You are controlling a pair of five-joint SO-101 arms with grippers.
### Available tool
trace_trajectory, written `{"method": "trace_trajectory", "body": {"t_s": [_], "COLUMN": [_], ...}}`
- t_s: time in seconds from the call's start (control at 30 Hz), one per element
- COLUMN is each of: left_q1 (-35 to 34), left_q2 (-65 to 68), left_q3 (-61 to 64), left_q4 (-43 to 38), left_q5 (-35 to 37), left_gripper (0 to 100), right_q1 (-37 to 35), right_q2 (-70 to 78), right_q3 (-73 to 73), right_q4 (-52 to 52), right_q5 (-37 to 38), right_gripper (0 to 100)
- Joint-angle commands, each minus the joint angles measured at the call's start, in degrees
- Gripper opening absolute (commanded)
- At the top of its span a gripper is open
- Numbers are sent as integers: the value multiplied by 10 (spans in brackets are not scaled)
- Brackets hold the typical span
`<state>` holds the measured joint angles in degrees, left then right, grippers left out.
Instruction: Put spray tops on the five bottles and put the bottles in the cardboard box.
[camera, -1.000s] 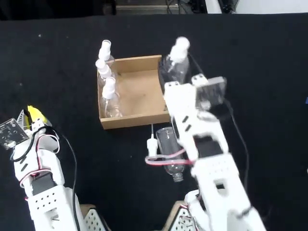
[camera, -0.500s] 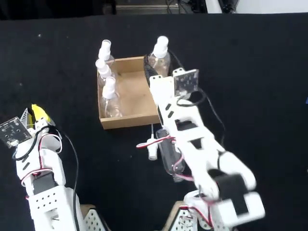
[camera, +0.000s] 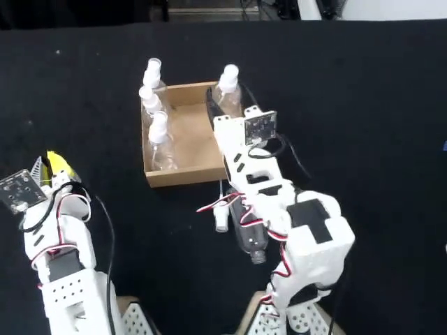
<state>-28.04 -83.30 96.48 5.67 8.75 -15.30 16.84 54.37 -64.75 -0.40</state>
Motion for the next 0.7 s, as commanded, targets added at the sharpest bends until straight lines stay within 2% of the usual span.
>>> {"method": "trace_trajectory", "body": {"t_s": [0.0, 0.33, 0.67], "left_q1": [6, 6, 6], "left_q2": [-4, -4, -4], "left_q3": [14, 14, 14], "left_q4": [1, 1, 1], "left_q5": [-3, -3, -3], "left_gripper": [56, 57, 57], "right_q1": [16, 16, 13], "right_q2": [10, 92, 100], "right_q3": [-47, -81, -82], "right_q4": [-18, -18, -15], "right_q5": [3, 3, 4], "right_gripper": [10, 11, 14]}}
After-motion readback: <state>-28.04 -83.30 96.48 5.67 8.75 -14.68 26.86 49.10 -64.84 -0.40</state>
